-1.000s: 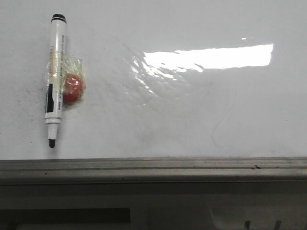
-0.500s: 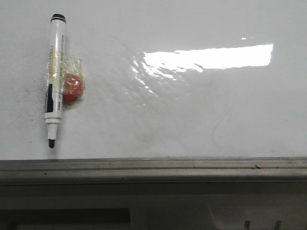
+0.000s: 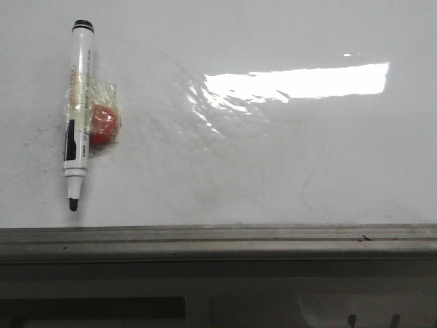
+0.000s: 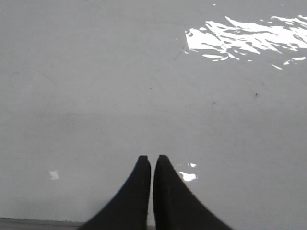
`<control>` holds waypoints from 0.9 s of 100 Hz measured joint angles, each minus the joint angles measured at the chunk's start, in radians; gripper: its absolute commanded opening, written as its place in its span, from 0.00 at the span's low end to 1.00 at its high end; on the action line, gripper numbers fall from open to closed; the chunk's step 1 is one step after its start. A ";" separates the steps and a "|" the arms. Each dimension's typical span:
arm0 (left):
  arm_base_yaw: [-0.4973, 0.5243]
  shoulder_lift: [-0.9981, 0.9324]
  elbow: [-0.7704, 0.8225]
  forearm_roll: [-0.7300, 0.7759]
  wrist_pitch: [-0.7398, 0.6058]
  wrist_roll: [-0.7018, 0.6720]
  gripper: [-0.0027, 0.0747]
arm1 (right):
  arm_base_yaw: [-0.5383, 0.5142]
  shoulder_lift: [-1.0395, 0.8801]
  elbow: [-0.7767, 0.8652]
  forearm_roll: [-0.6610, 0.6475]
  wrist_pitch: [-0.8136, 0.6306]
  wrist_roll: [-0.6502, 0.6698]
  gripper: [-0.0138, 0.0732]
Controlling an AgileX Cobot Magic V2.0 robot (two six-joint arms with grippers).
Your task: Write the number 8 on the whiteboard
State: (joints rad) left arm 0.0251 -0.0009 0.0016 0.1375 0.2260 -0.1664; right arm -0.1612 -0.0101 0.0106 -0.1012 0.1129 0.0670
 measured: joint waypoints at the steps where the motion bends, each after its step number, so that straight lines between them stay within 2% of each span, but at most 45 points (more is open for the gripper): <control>1: 0.000 0.000 0.000 0.000 0.000 0.000 0.01 | 0.000 0.000 0.000 0.000 0.000 0.000 0.09; 31: 0.000 0.000 0.000 -0.007 -0.008 0.000 0.01 | 0.000 0.000 0.000 0.000 -0.002 0.000 0.09; 50: 0.000 0.000 0.000 -0.020 -0.063 0.000 0.01 | 0.000 0.000 0.000 0.029 -0.002 0.000 0.09; 72: 0.000 0.000 0.000 -0.096 -0.098 0.000 0.01 | 0.000 0.000 -0.002 0.069 -0.007 0.000 0.09; 90: 0.000 0.000 -0.015 -0.109 -0.099 0.000 0.01 | 0.000 0.000 -0.068 0.071 0.063 0.000 0.09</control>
State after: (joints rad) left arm 0.0251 -0.0009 -0.0137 0.0289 0.1266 -0.1664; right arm -0.1612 -0.0101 -0.0570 -0.0304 0.1763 0.0670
